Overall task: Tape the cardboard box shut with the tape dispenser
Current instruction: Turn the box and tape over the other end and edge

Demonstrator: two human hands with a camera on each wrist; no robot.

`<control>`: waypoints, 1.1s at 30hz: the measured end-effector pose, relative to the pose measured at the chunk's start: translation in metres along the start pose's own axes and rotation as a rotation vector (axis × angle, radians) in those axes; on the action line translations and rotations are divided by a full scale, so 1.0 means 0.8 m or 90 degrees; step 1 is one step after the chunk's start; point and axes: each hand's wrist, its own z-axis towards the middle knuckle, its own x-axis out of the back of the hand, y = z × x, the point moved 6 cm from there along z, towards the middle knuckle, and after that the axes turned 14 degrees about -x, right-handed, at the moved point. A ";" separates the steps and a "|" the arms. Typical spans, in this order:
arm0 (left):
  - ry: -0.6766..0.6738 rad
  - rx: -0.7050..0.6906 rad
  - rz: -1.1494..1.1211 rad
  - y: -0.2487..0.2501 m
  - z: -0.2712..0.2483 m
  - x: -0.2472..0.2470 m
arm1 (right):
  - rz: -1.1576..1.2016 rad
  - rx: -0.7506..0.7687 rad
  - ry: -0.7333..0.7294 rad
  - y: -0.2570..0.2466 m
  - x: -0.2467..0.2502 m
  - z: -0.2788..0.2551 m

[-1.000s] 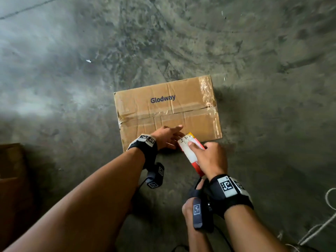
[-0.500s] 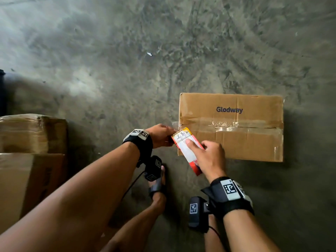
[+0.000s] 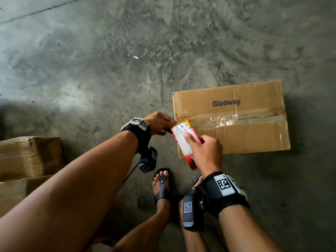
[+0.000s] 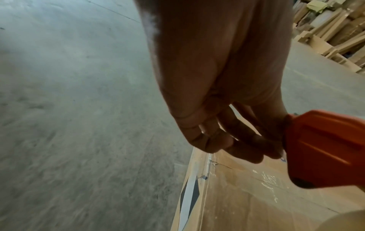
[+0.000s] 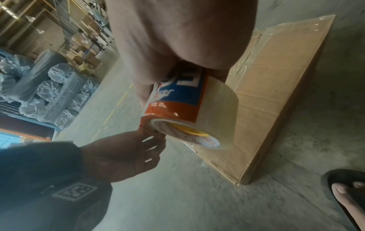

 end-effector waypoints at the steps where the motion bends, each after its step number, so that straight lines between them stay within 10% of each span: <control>1: -0.011 0.005 -0.019 0.001 0.007 -0.001 | 0.002 0.001 0.009 0.003 -0.001 0.005; 25: -0.063 -0.171 0.226 0.004 0.156 0.047 | 0.138 -0.023 0.070 -0.007 -0.081 0.091; 33: 0.099 -0.222 0.294 0.064 0.221 0.131 | 0.181 -0.076 0.060 0.035 -0.084 0.078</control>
